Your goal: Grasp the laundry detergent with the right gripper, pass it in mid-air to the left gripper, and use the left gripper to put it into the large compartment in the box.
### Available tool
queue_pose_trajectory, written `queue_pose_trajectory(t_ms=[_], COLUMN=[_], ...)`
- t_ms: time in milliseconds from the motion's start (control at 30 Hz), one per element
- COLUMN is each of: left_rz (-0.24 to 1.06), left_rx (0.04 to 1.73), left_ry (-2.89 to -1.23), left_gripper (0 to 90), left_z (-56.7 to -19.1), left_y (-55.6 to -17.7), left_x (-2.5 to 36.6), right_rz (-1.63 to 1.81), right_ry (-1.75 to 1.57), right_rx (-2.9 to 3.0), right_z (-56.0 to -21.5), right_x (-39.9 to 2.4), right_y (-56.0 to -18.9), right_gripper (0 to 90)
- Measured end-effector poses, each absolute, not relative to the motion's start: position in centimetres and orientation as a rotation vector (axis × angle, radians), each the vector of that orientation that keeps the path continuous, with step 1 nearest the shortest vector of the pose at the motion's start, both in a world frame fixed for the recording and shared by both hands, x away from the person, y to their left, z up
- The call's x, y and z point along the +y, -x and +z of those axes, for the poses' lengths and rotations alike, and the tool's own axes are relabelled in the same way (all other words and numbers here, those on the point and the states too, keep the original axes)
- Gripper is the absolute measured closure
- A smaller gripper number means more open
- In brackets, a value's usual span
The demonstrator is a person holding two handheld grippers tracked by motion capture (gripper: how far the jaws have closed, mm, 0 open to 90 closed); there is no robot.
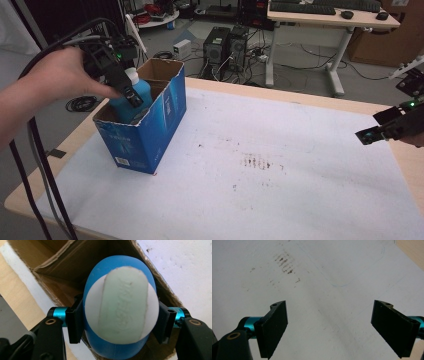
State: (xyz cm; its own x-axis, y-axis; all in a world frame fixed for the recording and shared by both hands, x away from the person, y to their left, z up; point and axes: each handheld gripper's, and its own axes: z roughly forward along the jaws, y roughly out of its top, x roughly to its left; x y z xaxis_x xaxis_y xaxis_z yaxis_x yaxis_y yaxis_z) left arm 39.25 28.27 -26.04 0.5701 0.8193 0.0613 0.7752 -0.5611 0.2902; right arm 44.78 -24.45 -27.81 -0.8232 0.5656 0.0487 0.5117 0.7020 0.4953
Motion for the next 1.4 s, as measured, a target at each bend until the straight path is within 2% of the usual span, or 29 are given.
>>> queue_pose_trajectory(t_ms=[633,1400], left_rz=[0.286,0.301], left_rx=[1.294,1.253], left_ry=[-2.631,-2.653], left_gripper=[37.9,37.5], left_z=[-28.3,-28.1], left_y=[-39.5,-39.5], left_x=[28.1,28.1], right_rz=[0.771,0.765], right_ry=[-0.885,-0.876], right_rx=[2.794,2.802], right_z=[-27.9,-27.8], right_x=[-24.4,-24.3], right_y=[-44.6,-44.4], right_gripper=[13.1,13.1])
